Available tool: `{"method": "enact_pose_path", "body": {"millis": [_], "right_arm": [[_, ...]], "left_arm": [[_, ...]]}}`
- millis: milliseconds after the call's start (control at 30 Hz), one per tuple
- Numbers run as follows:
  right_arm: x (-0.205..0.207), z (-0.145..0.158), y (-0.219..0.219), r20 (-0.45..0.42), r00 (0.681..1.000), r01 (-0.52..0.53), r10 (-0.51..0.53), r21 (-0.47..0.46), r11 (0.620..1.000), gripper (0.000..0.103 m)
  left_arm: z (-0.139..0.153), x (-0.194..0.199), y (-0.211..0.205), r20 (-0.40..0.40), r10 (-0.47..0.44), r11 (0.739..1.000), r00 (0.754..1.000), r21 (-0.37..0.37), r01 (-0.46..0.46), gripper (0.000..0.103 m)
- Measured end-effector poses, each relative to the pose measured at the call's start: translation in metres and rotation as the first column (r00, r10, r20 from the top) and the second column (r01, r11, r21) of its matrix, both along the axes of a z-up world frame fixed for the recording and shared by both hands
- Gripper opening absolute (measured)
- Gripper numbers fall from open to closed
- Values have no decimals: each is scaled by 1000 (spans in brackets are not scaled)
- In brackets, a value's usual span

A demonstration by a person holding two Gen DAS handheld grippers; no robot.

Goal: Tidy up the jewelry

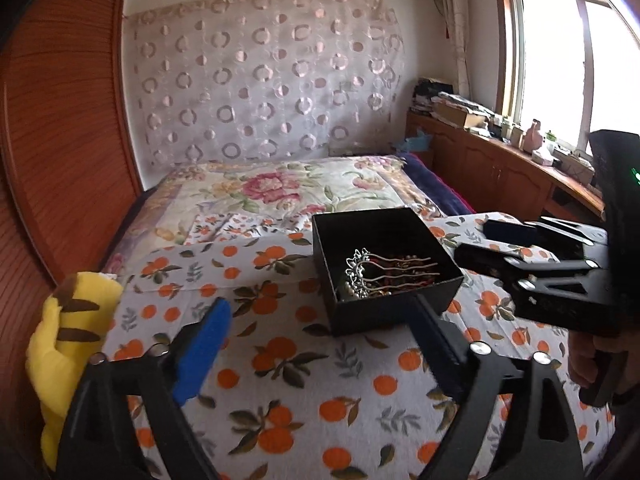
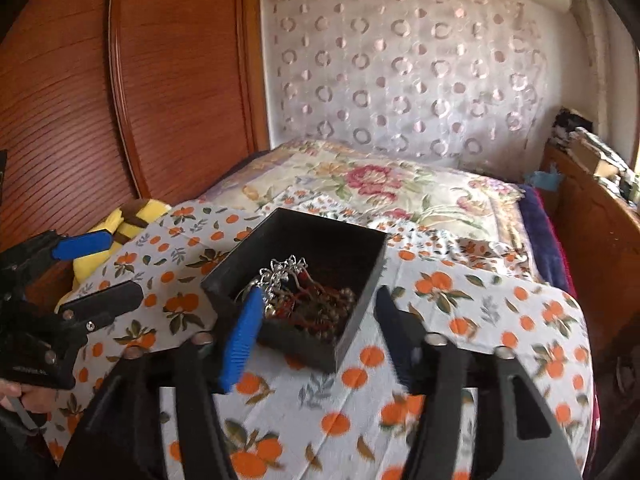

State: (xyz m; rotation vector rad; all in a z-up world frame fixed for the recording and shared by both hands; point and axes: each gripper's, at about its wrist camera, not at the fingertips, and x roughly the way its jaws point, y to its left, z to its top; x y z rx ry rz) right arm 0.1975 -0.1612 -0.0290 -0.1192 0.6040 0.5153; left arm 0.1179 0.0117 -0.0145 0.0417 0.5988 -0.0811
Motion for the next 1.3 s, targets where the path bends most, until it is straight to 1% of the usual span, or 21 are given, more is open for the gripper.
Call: {"method": "enact_pose_path", "body": {"millis": [33,67,133,200,300,433,533,633,933,1300], "right_arm": [[-11,2,-4,15,1000,17,-17,4,1000,75],[-20,3,-8,25,999,31,-31,10,999,80],[-40,6,-18,44,996,70,-72,34,997,93],[-56,9,-28,52,993,99,-103,68,993,101],[-77,10,-40,49,991,121,-126,97,988,101],[-95,8,-48,53,984,162,-167,96,982,101],[-106,5,-52,53,983,171,-177,101,980,101],[-112,4,-50,66,976,200,-205,86,976,101],[-114,3,-53,79,971,220,-227,84,972,101],[-113,1,-55,72,968,233,-239,90,968,101]], "left_arm": [[2,-7,0,8,8,1000,1000,3,-8,93],[3,-12,0,12,16,1000,1000,7,-16,95],[6,-22,-1,22,29,999,999,22,-29,95],[7,-30,1,26,41,999,999,24,-41,95],[8,-42,2,30,50,999,998,11,-50,95],[8,-56,0,33,52,999,998,10,-52,95],[6,-62,-3,29,51,999,998,2,-51,95],[5,-65,-5,26,49,999,998,3,-49,95],[2,-73,-8,42,56,998,998,2,-56,95],[3,-75,-11,49,52,999,997,12,-53,95]]}}
